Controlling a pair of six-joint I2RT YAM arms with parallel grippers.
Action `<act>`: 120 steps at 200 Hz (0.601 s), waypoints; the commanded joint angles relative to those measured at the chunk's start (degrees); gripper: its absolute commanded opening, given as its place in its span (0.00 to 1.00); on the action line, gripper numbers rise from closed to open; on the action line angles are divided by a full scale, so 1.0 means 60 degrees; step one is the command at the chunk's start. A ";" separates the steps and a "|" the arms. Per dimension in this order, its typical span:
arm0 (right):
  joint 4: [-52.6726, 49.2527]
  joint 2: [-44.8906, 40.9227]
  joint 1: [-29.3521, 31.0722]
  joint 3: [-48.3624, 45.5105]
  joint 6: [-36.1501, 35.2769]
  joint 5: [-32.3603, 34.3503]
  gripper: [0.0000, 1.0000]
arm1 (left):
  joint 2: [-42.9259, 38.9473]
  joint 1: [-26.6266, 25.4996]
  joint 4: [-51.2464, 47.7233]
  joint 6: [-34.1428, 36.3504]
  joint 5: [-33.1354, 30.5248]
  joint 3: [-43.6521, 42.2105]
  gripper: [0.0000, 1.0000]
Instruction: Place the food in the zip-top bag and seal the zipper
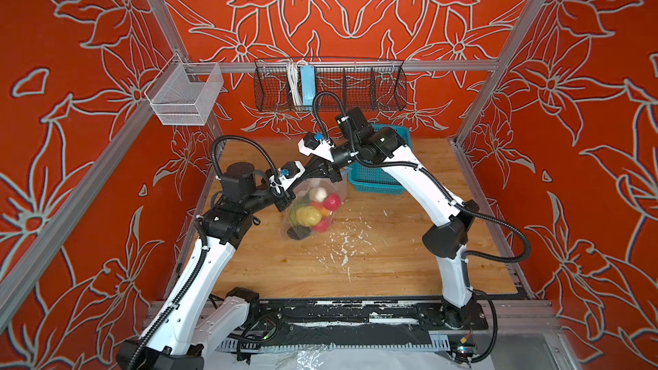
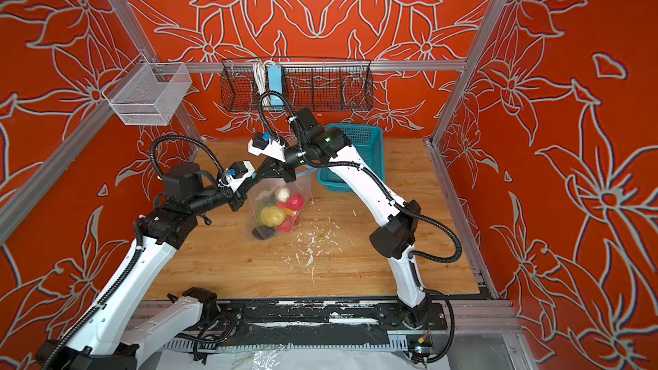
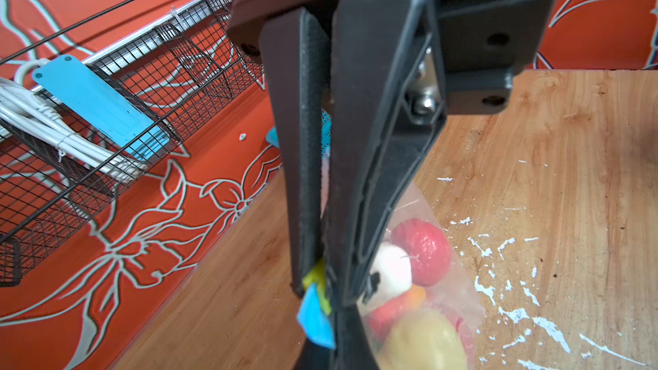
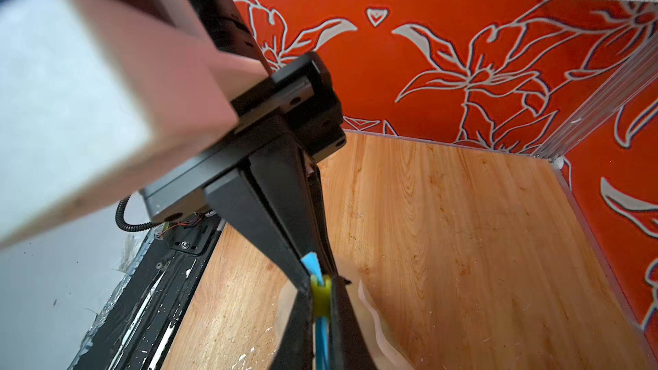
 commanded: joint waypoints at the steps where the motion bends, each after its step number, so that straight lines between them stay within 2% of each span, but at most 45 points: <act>1: 0.0017 -0.0518 0.0101 -0.0264 -0.0382 0.0016 0.00 | -0.0213 -0.0018 0.0395 -0.0191 0.0189 0.0159 0.00; 32: -0.0351 -0.0630 0.0081 -0.0442 -0.0819 0.0906 0.00 | -0.0416 -0.0018 0.0210 -0.0590 0.0627 0.0459 0.00; 67: -0.0689 -0.0736 0.0012 -0.0475 -0.1074 0.1489 0.00 | -0.0434 -0.0018 0.0296 -0.0560 0.0041 0.0390 0.00; 120: -0.0927 -0.0784 -0.0064 -0.0643 -0.1208 0.2081 0.00 | -0.0507 -0.0019 0.0889 -0.0959 -0.0088 0.0335 0.00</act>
